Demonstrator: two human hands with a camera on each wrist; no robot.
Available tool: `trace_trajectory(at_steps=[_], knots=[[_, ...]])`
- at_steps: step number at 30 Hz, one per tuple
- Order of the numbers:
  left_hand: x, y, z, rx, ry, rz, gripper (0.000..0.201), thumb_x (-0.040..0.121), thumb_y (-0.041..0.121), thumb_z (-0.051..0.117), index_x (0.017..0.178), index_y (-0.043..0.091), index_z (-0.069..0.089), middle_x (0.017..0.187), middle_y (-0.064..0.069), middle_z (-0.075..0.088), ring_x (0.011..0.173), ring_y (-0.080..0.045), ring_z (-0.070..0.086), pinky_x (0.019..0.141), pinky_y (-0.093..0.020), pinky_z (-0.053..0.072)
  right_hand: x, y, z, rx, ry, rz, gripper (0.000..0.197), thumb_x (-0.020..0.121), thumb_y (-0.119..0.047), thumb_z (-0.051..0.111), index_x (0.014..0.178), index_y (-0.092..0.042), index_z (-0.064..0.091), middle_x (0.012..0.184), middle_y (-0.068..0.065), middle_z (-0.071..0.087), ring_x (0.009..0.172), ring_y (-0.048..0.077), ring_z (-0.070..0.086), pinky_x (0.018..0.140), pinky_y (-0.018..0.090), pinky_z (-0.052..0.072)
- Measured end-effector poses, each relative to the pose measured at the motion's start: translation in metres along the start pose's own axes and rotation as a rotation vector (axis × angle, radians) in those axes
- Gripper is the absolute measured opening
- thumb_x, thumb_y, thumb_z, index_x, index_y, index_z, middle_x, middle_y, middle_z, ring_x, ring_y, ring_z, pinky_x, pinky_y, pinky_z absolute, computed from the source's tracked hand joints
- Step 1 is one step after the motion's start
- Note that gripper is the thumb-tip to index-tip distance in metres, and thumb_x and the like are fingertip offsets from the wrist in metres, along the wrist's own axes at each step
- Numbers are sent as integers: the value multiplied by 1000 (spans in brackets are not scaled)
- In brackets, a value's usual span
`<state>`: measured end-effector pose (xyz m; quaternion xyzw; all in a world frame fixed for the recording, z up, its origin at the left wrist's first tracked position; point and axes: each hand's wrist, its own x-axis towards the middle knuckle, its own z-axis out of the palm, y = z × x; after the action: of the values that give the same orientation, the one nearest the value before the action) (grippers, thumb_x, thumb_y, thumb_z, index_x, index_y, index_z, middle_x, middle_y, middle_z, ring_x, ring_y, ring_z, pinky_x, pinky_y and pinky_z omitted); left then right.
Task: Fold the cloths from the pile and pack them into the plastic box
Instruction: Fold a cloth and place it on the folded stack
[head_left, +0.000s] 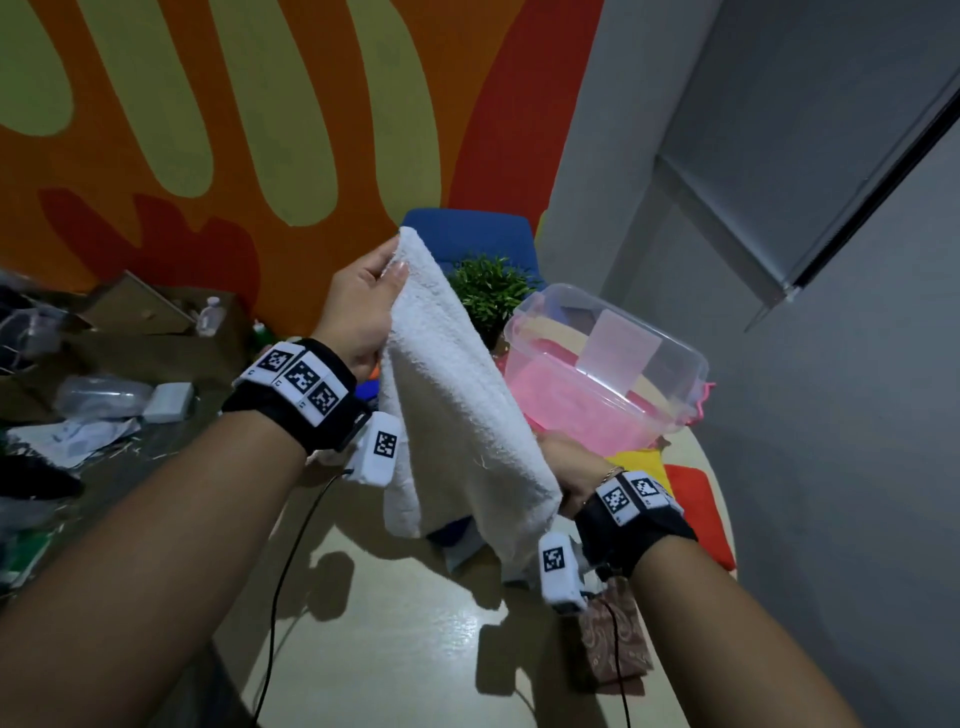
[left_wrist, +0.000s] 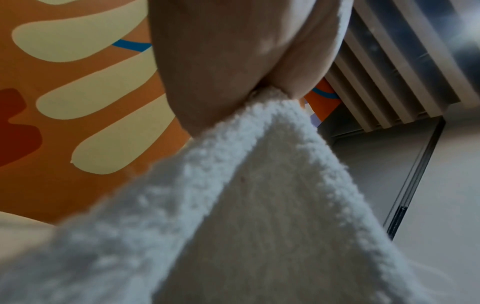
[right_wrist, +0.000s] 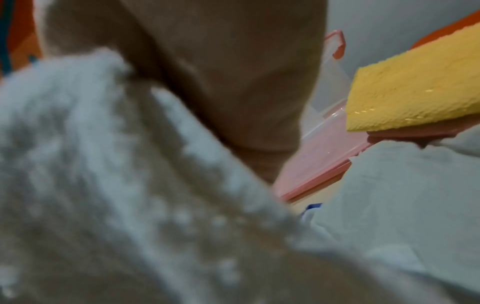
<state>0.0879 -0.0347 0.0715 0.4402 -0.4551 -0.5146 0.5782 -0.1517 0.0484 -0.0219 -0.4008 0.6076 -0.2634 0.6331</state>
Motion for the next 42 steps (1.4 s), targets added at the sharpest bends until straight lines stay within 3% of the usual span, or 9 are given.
trace_trajectory(at_steps=[5,9,12,16,23,28,33,37,42], knots=[[9,6,-25,125,241,32,18,102,22,55,108,12,69,101,-7,73,99,-26,70,80,-40,58,-12,-42,-30,582,357,-344,16,96,-4,57,107,-11,66,86,8,68,68,17,63,69,36,53],[15,18,-44,85,311,-31,18,96,30,64,98,14,71,99,-12,76,94,-31,73,82,-53,60,-23,-81,-61,625,471,-544,16,99,-8,54,96,-19,65,84,4,63,70,16,55,57,25,49],[18,26,-43,57,338,28,15,95,25,67,102,12,66,98,-10,74,90,-24,72,80,-44,61,-36,-112,-65,546,452,-684,17,98,-4,54,102,-16,66,95,8,65,76,16,61,63,29,53],[25,40,-38,102,446,108,19,91,23,73,99,20,56,94,2,62,84,-14,62,73,-30,55,-50,-143,-68,439,350,-812,45,86,15,61,118,-16,63,116,6,68,107,21,66,92,38,56],[27,54,-45,36,368,173,11,91,12,71,87,22,68,81,0,74,70,-10,68,61,-26,52,-49,-158,-100,-653,769,-683,30,85,-16,73,115,-19,72,94,-1,74,86,11,69,84,24,54],[24,54,-46,88,321,157,10,94,12,67,90,20,72,88,-4,76,79,-14,71,76,-36,59,-44,-153,-104,-454,836,-725,9,82,-18,76,91,-18,77,77,-4,72,72,11,69,73,26,56],[21,53,-48,223,309,187,12,96,12,65,103,21,68,94,0,76,84,-10,72,73,-31,59,-51,-152,-93,-39,724,-778,13,86,-5,73,99,-6,74,79,2,71,58,1,61,59,17,50],[19,52,-52,362,341,218,6,90,13,73,96,16,72,72,8,70,67,-3,65,67,-29,57,-60,-150,-88,89,665,-833,20,86,-1,73,103,-10,74,89,4,74,71,5,67,67,16,53],[17,48,-61,387,355,203,16,79,13,84,93,20,78,87,-1,76,83,-15,72,80,-36,62,-64,-147,-86,107,698,-883,20,79,0,79,90,-17,76,77,-7,75,75,10,69,75,24,57]])
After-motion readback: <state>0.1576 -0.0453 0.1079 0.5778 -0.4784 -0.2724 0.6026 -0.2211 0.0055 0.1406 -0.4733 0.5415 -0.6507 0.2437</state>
